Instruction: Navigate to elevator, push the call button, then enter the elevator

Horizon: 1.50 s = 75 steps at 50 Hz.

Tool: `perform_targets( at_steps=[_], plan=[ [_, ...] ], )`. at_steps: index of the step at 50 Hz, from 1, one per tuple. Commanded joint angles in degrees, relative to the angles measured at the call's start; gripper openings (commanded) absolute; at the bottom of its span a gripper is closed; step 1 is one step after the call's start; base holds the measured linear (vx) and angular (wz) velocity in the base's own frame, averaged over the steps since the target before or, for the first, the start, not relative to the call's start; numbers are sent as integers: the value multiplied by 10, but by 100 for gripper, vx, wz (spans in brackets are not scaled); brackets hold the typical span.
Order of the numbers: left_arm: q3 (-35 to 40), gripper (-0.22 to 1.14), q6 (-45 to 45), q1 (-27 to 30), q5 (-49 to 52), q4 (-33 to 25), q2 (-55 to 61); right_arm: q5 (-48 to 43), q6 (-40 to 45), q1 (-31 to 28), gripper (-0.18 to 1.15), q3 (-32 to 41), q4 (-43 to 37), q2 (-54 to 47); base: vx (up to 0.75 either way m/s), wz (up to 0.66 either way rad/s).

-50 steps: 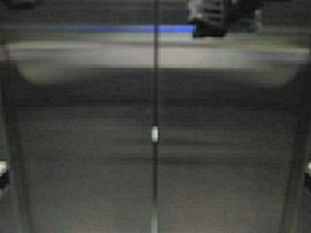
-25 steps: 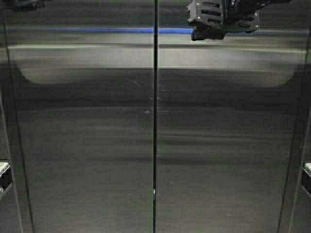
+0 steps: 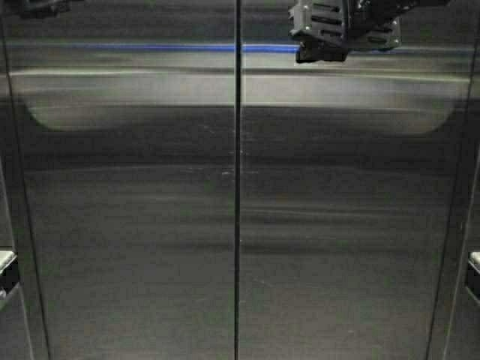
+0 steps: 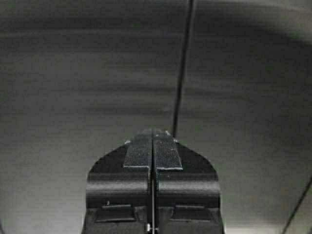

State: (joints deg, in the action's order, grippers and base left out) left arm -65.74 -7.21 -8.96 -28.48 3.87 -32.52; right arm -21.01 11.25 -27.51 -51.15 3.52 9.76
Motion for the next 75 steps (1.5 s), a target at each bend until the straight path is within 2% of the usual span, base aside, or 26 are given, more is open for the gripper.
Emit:
perform_targets(
  at_steps=[1, 75],
  plan=[
    [9, 2, -1, -1, -4, 0, -3, -4, 0, -1, 6, 11, -1, 9, 0, 0],
    [10, 2, -4, -1, -4, 0, -5, -4, 0, -1, 6, 10, -1, 8, 0, 0]
  ],
)
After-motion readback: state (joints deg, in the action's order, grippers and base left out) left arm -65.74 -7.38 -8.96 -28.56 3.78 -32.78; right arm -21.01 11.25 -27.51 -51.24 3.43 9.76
